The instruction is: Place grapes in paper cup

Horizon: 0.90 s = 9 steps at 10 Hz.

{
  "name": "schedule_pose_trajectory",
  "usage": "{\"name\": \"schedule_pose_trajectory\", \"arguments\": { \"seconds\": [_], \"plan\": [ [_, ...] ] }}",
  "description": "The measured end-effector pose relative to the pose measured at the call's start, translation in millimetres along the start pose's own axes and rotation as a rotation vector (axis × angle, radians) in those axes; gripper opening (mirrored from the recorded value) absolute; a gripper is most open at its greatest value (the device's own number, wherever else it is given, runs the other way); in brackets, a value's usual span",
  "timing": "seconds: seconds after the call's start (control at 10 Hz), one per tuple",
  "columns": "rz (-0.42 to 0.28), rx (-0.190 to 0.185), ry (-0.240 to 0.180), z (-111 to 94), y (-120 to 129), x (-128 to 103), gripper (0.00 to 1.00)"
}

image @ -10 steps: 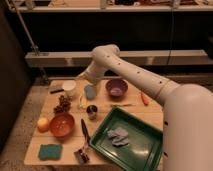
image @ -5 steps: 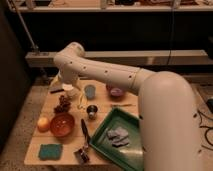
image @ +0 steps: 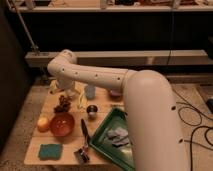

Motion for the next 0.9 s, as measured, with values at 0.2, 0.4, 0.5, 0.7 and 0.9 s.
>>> {"name": "schedule_pose_trajectory", "arguments": {
  "seconds": [0.2, 0.4, 0.5, 0.7, 0.9],
  "plan": [
    [0.0, -0.001, -0.001, 0.6, 0.9, 0.0, 0.8],
    [-0.018, -0.011, -0.013, 0.1, 0.9, 0.2, 0.8],
    [-0.067, -0.013, -0.036, 0.8, -8.1, -2.3, 0.8],
    [-0.133, -0.005, -0.081, 8.7, -33.7, -11.8, 0.8],
    [-0.203, 0.007, -0.146, 24.4, -75.9, -27.0, 0.8]
  ]
}}
